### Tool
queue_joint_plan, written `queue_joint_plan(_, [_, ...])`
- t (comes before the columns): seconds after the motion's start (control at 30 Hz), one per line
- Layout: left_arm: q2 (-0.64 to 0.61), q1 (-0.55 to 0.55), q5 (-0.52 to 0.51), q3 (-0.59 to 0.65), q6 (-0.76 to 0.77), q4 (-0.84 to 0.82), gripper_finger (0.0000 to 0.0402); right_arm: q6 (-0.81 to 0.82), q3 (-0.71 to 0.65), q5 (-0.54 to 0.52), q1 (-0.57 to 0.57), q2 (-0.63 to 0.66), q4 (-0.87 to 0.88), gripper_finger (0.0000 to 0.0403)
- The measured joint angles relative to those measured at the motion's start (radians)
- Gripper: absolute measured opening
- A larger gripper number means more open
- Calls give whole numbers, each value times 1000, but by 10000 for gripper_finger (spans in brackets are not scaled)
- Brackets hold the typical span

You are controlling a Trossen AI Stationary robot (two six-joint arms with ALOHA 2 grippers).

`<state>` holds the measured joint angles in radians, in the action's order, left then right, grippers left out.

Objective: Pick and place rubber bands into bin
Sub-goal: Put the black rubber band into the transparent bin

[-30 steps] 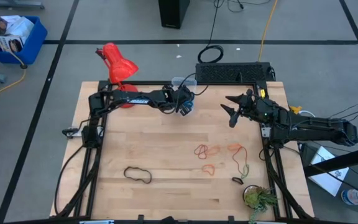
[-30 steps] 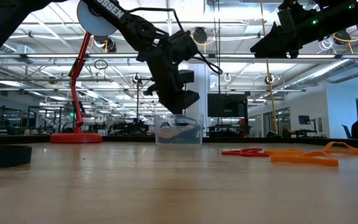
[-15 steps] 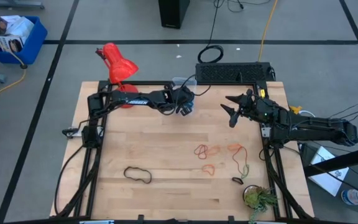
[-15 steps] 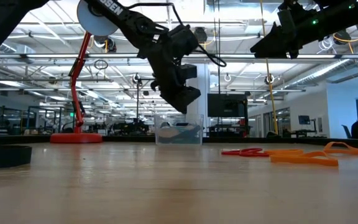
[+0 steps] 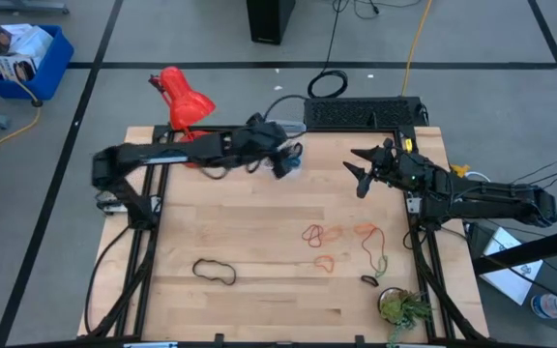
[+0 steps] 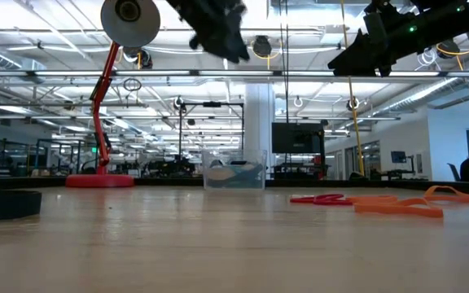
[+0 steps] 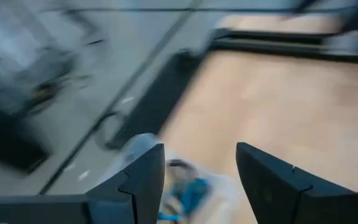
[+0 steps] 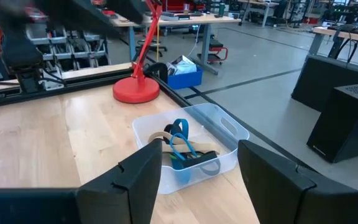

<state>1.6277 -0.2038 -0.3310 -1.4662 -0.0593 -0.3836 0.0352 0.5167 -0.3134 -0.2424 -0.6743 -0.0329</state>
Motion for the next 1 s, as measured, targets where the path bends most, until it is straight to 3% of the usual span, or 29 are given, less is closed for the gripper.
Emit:
queue_joint_plan(0.17, [-160, 60, 209, 0, 12, -130, 203, -18, 0, 0, 0, 0, 0, 208])
queue_joint_plan(0.4, [-284, 181, 373, 0, 120, -410, 202, -21, 0, 0, 0, 0, 0, 208])
queue_joint_plan(0.57, [-279, 295, 378, 1, 152, -709, 202, -21, 0, 0, 0, 0, 0, 208])
queue_joint_plan(0.7, [-232, 387, 336, 1, 212, -849, 202, -21, 0, 0, 0, 0, 0, 208])
queue_joint_plan(1.0, [-104, 552, 253, 1, 384, -928, 202, -21, 0, 1, 0, 0, 5, 208])
